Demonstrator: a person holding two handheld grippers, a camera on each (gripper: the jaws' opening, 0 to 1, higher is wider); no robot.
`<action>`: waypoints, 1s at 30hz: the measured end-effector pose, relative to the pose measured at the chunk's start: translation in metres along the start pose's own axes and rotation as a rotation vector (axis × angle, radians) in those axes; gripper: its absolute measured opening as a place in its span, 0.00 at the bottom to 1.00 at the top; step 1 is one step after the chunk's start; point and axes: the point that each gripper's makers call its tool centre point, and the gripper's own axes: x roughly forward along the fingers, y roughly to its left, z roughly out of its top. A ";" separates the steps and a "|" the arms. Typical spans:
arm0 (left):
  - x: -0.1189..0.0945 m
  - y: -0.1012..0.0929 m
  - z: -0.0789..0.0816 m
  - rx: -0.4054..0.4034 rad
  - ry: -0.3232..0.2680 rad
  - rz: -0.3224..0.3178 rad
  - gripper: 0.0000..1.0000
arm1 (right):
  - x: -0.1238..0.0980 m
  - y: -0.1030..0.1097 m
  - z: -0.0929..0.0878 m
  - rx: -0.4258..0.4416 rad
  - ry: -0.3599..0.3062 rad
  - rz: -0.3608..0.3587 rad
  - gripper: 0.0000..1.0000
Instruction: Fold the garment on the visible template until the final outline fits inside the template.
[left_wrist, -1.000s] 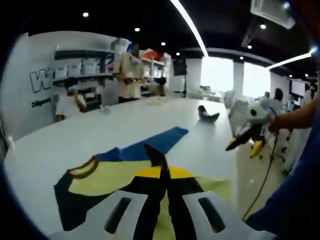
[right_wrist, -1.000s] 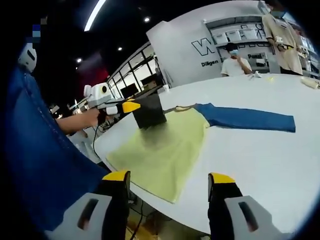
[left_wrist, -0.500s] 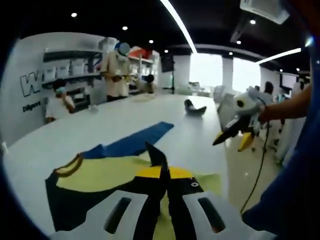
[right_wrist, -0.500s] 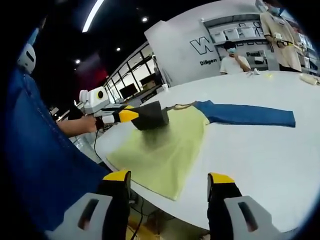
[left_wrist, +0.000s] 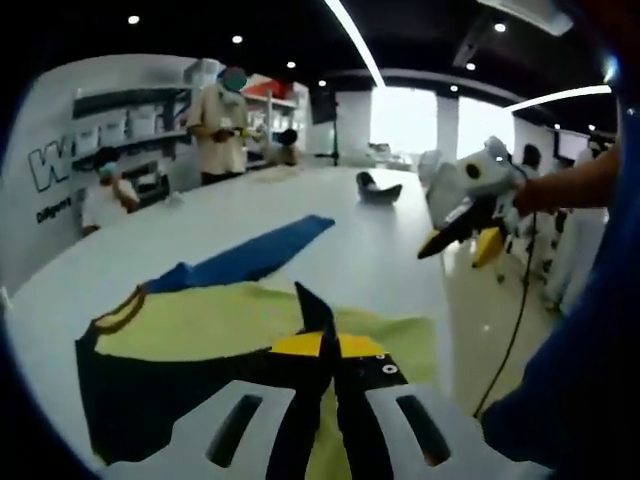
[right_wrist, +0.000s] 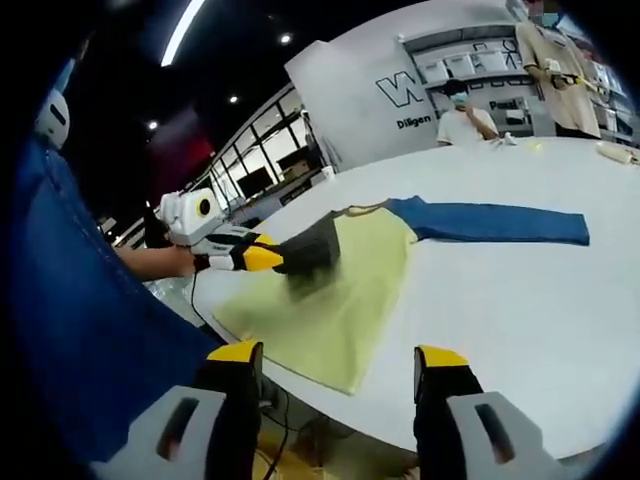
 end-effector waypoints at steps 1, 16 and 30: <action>0.001 -0.006 0.001 0.005 0.009 -0.003 0.02 | 0.000 0.000 -0.001 0.002 0.001 -0.003 0.58; 0.018 -0.035 -0.028 -0.009 0.089 -0.063 0.14 | -0.012 -0.006 -0.004 0.014 -0.012 -0.025 0.57; -0.024 0.000 -0.042 -0.198 0.054 0.087 0.45 | -0.005 -0.008 -0.001 0.008 -0.013 -0.016 0.57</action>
